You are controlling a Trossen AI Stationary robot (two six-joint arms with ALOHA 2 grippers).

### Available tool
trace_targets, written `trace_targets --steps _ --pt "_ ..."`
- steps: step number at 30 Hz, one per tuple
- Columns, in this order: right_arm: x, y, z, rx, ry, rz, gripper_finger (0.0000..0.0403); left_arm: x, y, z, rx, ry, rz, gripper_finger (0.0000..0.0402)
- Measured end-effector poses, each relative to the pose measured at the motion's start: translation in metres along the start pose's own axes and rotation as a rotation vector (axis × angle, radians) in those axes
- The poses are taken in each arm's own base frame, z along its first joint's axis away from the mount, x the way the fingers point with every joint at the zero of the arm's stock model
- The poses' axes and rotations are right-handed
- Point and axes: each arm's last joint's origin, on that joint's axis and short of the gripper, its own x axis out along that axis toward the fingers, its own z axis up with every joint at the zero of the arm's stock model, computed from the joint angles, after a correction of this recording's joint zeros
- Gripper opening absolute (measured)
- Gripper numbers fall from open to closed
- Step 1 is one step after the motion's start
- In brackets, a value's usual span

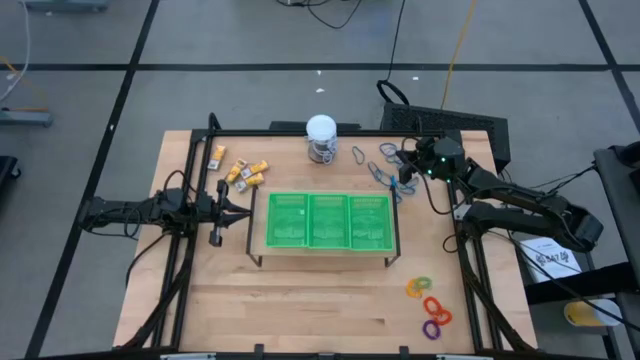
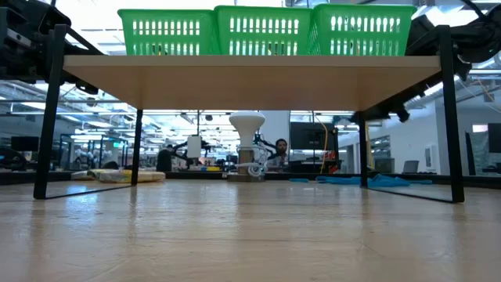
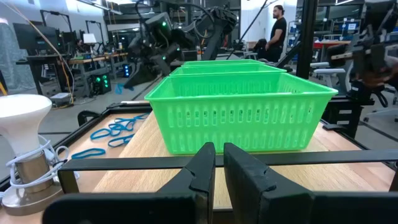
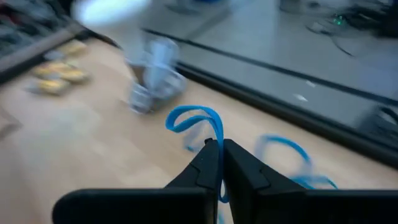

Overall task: Pick & Place Office Desk Supplies
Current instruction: Put the blue rubber band into the right green bin on the shelf

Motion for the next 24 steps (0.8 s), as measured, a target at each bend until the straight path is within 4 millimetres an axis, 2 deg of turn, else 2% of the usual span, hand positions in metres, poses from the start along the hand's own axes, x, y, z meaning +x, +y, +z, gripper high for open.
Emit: trace_targets --steps 13,24 --pt "-0.008 0.024 0.019 0.039 -0.165 0.317 0.0009 0.0 0.0 0.0 0.0 0.0 0.0 0.0045" --pt "-0.019 0.058 0.025 0.032 -0.257 0.598 0.0007 0.0 0.0 0.0 0.0 0.0 0.0 0.0045"
